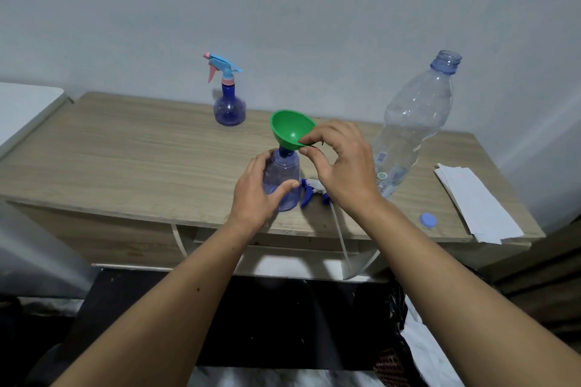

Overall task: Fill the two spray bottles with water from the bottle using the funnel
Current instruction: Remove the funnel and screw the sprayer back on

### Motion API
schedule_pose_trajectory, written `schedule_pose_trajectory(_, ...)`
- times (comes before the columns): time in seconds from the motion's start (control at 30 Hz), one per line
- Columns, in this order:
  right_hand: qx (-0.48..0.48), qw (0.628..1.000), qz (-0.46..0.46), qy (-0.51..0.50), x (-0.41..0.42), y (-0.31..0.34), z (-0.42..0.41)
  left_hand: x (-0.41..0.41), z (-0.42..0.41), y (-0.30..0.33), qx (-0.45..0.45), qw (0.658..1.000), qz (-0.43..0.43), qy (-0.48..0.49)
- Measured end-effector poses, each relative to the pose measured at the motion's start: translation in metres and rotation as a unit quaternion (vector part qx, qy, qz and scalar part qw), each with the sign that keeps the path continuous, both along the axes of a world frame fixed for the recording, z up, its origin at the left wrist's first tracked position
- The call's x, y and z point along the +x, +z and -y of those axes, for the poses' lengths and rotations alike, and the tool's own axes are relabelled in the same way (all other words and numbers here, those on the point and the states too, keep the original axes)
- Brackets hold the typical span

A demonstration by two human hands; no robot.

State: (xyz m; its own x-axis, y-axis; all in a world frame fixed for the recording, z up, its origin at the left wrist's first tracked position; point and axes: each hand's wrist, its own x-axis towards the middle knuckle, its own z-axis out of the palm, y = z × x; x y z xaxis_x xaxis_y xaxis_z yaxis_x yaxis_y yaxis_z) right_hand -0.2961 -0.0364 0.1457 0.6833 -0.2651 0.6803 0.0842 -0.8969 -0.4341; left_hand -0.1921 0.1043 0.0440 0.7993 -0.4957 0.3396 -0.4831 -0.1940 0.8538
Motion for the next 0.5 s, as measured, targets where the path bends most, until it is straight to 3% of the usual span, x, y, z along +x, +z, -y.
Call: schedule_pose_trajectory(0.5,0.134,0.986,0.062,-0.079,0.001,0.003,0.024,0.002,0.000,-0.002,0.002,1.000,-0.014,0.001)
